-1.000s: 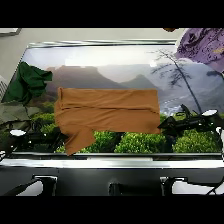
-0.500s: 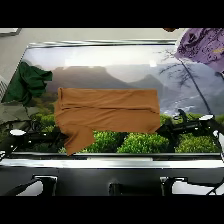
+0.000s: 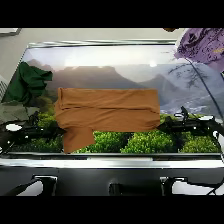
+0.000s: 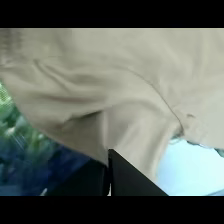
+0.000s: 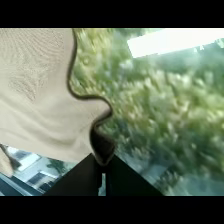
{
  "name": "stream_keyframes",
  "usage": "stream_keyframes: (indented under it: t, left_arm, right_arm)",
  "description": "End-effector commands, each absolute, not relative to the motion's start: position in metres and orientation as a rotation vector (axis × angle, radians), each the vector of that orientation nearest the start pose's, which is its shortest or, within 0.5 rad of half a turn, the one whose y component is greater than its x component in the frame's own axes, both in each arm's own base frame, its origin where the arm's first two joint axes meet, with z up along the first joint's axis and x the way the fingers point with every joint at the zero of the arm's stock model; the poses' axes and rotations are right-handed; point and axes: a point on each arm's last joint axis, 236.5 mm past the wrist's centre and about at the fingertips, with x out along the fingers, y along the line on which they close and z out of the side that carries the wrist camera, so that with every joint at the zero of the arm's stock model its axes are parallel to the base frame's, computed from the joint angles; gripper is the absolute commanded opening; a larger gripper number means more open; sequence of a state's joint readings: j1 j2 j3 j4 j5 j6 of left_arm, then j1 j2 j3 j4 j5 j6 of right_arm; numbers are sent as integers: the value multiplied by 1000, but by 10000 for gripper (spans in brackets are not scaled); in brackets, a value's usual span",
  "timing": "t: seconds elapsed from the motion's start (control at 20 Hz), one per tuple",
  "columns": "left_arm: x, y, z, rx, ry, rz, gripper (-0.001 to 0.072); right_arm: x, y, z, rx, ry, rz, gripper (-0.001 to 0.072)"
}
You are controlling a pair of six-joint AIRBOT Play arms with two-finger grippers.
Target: Fold the clothes and pants, and hang the long-sleeved shirts on hangers.
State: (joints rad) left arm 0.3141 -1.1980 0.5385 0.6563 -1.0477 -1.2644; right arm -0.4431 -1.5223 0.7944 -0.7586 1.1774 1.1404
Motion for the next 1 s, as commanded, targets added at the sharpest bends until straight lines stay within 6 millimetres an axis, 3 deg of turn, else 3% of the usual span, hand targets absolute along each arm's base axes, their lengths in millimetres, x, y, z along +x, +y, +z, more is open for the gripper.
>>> stream_keyframes:
  t: [0.0,0.1,0.25,0.35,0.5,0.75,0.85,0.95]
  left_arm:
    - [275,-83,-58,-989,1371,-260,14]
    - [254,-81,-38,-963,1398,-289,13]
    - [217,-63,-17,-797,1414,-198,12]
    - [214,-55,-2,-749,1341,-142,12]
    - [225,-56,4,-737,1301,-150,12]
    - [265,-61,-1,-714,1315,-189,12]
    - [286,-55,2,-710,1318,-192,12]
    - [311,-47,7,-697,1306,-198,12]
  right_arm:
    - [290,38,-82,923,1529,331,21]
    - [269,35,-58,846,1573,320,21]
    - [240,15,-25,719,1582,165,20]
    - [239,7,-3,684,1493,84,20]
    - [264,20,16,733,1355,144,20]
    - [307,52,-16,602,1397,240,20]
    - [332,41,-26,560,1390,151,20]
    - [354,29,-22,531,1351,118,20]
